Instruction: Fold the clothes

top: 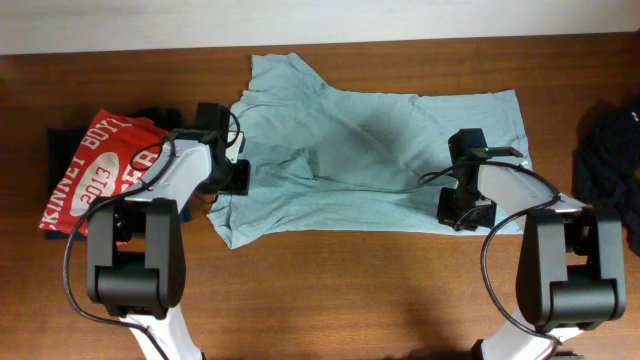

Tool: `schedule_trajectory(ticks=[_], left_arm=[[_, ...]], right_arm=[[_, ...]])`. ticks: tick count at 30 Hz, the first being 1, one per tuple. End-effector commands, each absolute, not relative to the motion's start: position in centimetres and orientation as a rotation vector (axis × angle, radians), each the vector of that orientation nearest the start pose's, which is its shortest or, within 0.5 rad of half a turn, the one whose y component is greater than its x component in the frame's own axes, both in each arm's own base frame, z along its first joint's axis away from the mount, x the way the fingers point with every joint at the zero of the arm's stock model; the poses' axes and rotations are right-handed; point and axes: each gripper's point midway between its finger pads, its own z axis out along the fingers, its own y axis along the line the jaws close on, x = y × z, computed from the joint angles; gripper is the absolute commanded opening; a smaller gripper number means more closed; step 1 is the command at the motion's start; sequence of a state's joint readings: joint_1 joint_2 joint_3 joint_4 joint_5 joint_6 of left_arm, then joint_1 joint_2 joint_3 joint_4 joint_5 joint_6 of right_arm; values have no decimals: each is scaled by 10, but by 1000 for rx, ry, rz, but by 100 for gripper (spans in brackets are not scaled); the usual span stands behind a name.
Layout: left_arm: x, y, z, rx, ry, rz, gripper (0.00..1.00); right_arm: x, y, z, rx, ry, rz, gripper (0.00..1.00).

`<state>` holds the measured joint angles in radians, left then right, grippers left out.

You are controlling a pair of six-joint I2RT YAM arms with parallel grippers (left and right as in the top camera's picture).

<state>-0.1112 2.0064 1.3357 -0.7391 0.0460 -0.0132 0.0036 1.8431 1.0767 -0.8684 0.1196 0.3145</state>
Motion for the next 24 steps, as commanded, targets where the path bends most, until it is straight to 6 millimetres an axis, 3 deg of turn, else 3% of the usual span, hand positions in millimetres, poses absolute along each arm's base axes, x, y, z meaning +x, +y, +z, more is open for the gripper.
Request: schedule_trajectory(ticks=[1,3,9,18,24], left_arm=[[407,-56,22,119,2930,-121,53],[408,-56,22,120,2926,-121,48],[408,-56,18,120,2922,-122,21],[408,-56,6,121,2898,-123,18],[410,-57,6,126,2887,-123,10]], right_arm=[[280,-28,-19,508,3184,-297,6],[280,-28,-19,509,3184,-297,6],[280,-28,-19,509,3184,-298,6],[280,-28,-19,509,3183,-298,6],[280,-28,-19,509,3183,-298,6]])
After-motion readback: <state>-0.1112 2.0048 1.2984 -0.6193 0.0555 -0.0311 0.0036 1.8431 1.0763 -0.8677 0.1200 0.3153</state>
